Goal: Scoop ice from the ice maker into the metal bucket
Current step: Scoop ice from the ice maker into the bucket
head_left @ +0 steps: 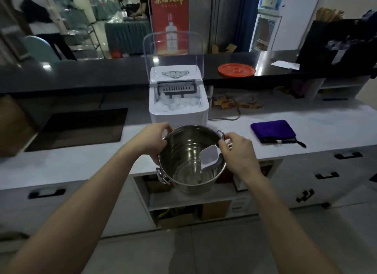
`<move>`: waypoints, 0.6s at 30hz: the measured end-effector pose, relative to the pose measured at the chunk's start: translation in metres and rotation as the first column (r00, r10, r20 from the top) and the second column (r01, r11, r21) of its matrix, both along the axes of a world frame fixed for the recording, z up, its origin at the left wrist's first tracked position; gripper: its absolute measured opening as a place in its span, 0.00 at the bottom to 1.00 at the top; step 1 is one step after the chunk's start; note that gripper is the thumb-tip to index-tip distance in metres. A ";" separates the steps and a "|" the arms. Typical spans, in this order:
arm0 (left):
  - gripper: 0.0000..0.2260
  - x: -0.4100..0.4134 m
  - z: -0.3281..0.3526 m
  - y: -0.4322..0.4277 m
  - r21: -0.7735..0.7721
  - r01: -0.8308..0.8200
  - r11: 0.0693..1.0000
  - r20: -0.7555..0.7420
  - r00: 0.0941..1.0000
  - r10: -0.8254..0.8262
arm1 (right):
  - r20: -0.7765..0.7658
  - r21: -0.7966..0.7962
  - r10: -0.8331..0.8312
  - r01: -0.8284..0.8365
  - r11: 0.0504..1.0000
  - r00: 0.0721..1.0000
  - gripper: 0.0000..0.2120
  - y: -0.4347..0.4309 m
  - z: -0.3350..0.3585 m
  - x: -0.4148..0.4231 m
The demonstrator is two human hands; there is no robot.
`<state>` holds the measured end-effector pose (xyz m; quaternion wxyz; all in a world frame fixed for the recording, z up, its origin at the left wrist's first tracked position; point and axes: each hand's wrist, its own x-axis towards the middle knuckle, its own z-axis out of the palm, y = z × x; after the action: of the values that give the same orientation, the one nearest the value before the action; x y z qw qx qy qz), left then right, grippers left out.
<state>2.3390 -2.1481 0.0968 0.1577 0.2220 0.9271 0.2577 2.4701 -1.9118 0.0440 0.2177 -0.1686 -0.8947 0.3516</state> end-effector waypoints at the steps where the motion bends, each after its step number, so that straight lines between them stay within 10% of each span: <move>1: 0.14 -0.001 -0.003 -0.013 0.004 -0.044 0.999 0.019 0.999 0.044 | 0.006 -0.003 0.030 -0.030 1.000 1.000 0.07 -0.008 -0.002 -0.007; 18: 0.14 -0.045 -0.028 -0.148 -0.032 -0.309 0.950 -0.010 0.951 0.309 | 0.047 -0.109 0.267 -0.261 0.959 0.963 0.10 -0.123 -0.024 -0.098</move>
<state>2.2937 -2.2960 0.0693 0.1168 0.0721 0.9549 0.2634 2.3725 -2.0348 0.0197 0.1327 -0.0694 -0.8964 0.4173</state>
